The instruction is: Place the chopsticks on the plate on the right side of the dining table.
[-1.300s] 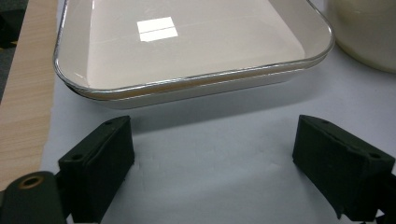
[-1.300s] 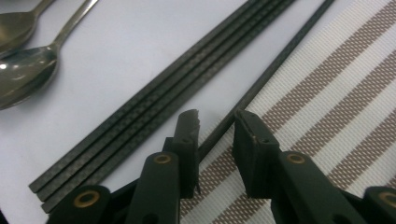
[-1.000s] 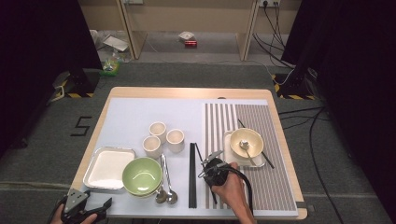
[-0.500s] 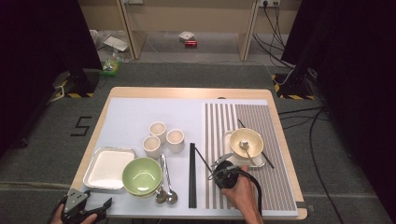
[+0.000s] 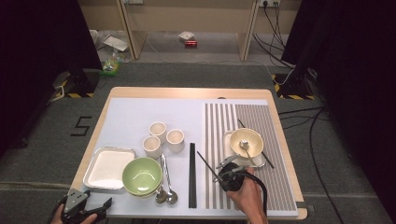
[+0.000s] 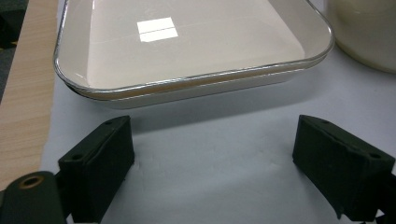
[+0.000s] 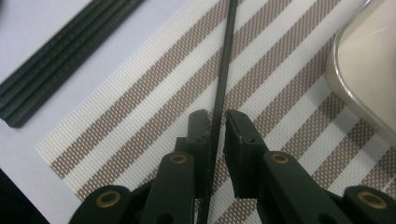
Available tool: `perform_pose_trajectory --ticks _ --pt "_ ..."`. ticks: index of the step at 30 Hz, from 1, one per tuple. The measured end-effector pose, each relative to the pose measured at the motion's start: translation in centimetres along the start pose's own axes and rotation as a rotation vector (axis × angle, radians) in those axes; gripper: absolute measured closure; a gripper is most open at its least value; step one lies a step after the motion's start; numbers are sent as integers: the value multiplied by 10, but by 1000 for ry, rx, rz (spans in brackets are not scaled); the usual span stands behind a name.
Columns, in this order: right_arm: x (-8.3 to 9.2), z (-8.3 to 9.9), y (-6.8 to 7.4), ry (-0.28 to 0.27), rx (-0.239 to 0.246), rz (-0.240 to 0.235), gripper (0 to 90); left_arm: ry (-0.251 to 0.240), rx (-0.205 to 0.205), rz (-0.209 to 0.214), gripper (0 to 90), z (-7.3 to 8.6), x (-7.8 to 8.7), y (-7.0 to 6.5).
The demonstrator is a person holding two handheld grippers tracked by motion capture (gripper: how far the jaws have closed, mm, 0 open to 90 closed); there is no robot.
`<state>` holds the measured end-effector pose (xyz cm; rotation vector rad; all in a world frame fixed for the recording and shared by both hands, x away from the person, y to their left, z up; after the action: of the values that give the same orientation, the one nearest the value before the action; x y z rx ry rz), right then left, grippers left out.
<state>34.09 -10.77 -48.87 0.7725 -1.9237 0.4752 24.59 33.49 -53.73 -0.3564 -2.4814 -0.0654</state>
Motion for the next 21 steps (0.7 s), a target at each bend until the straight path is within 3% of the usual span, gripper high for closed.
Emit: perform_pose_trajectory --ticks 10,17,21 --pt "-10 -23 0 88 2 20 796 -4 2 6 113 0 0 0" --pt "-18 -27 0 146 2 10 803 -5 2 7 113 0 0 0" --pt "-18 -27 -1 152 2 2 841 -4 2 7 113 0 0 0"
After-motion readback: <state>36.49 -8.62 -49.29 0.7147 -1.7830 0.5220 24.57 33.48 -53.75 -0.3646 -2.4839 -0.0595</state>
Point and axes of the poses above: each handheld gripper's, and its own axes: x roughly backward along the jaws, z roughly out of its underside, y roughly to its left, the point moved 4 cm from there along -x, roughly forward along the jaws, and after that the axes turned 3 degrees about -y, right-handed, at the moved point
